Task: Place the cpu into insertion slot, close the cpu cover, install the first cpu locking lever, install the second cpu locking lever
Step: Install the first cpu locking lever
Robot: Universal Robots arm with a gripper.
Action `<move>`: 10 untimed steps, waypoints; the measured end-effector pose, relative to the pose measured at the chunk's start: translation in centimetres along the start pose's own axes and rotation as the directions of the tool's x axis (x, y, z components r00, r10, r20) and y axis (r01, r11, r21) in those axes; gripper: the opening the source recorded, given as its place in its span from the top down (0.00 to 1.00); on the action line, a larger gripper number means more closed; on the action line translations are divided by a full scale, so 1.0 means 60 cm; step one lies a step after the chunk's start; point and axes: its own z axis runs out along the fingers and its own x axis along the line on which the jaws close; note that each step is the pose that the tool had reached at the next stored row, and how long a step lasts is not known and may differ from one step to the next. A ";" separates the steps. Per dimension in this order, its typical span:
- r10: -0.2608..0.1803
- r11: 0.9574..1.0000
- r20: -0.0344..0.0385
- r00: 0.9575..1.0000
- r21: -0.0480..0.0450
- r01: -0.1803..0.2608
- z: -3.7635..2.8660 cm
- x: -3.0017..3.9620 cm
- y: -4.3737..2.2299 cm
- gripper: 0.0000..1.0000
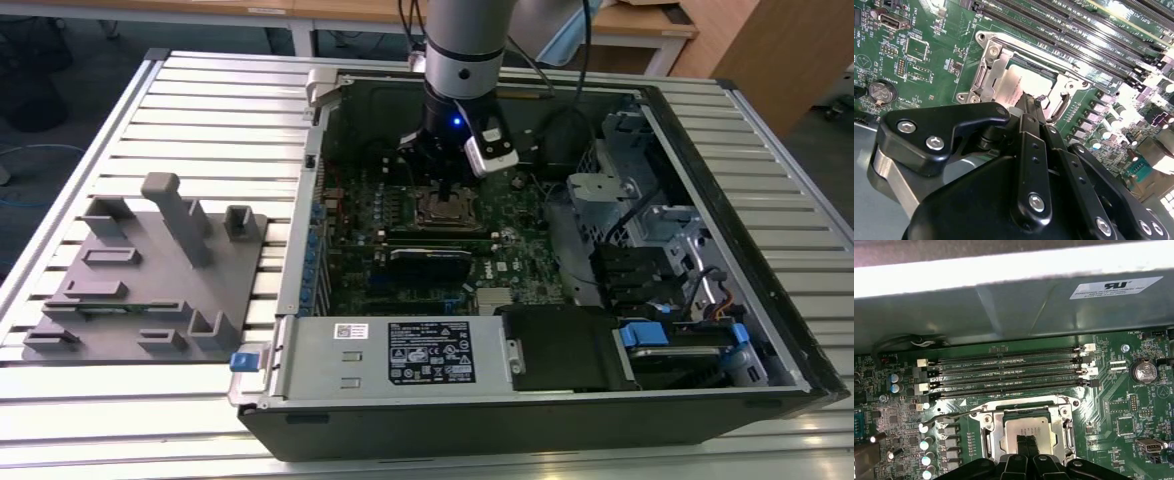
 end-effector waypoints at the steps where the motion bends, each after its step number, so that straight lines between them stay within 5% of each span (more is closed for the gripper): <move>1: 0.000 1.000 0.000 1.000 0.000 0.000 0.000 0.000 0.000 0.90; 10: 0.000 1.000 0.000 1.000 0.000 0.000 -0.003 0.000 0.000 0.90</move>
